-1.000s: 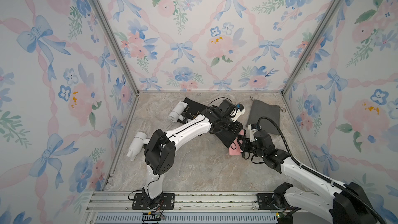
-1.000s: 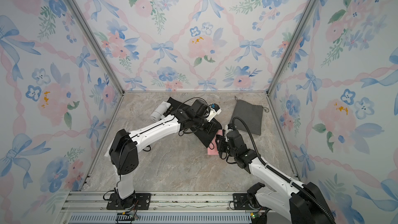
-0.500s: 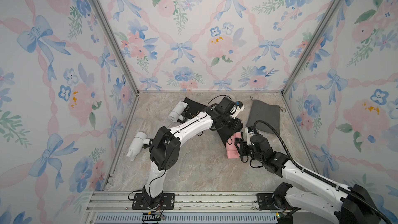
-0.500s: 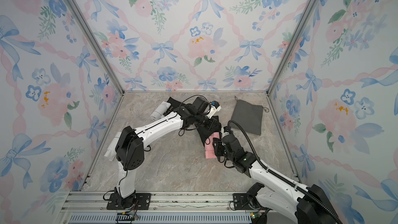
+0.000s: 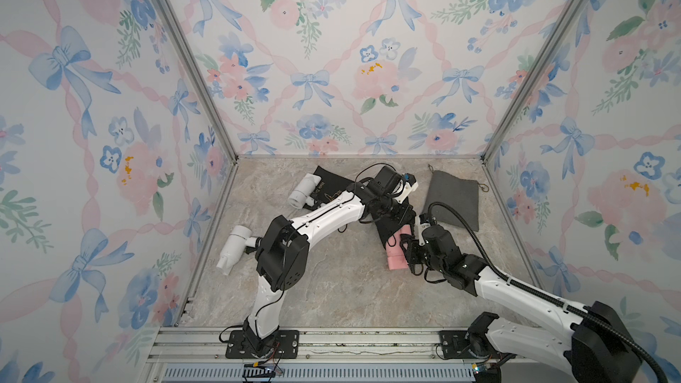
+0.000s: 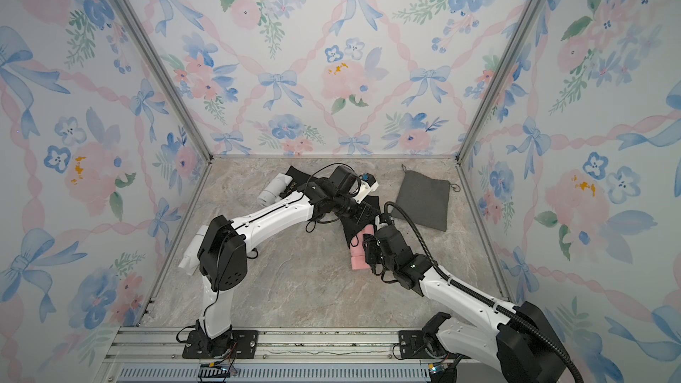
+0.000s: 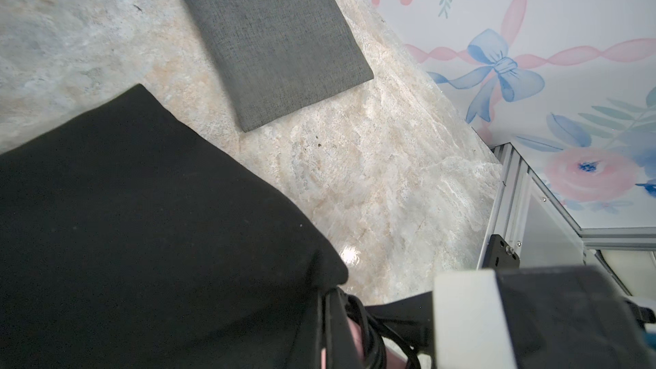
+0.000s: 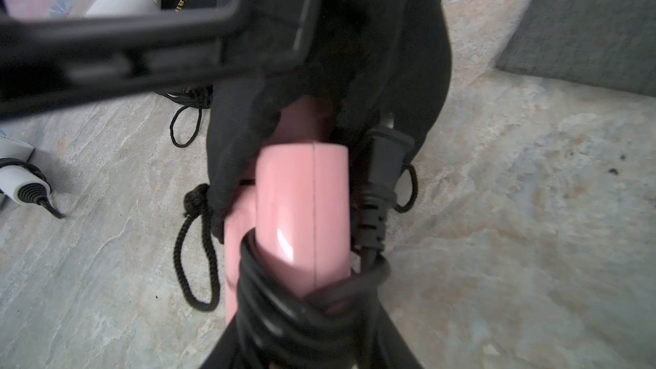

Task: Pack away hair dryers
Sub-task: Place the hair dryer in the drawstring bag.

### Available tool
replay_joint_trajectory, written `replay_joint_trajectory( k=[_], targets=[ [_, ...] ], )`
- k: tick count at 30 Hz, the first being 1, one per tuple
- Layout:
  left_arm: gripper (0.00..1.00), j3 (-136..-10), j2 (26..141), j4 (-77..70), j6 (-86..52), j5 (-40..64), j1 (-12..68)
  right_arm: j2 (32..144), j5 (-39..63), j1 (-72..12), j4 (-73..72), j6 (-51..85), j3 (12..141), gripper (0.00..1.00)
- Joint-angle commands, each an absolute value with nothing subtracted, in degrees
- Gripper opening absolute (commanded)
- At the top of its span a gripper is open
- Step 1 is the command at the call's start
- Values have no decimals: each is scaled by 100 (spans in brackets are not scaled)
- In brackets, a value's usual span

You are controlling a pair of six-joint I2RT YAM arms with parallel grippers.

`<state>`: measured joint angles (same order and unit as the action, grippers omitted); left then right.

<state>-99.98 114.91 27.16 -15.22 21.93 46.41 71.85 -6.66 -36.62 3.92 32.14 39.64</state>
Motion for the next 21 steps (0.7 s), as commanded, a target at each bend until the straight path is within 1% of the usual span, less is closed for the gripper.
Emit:
replay_joint_trajectory(
  k=[1,5,12,21],
  targets=[
    [0,-9735,11022,2721,-1399,2222,4626,7260,-510,-3393,-10,3199,4176,29],
    [0,-9424,10789,2723,-1397,2030,4490,7045,-534,-3179,109,3172,4149,29],
    [0,-9255,10932,2678,-1428,1983,4384,6689,-593,-2950,220,3164,3935,29],
    [0,-9720,11337,2637,-1567,2030,4458,6635,-430,-2965,243,3180,3842,29]
  ],
)
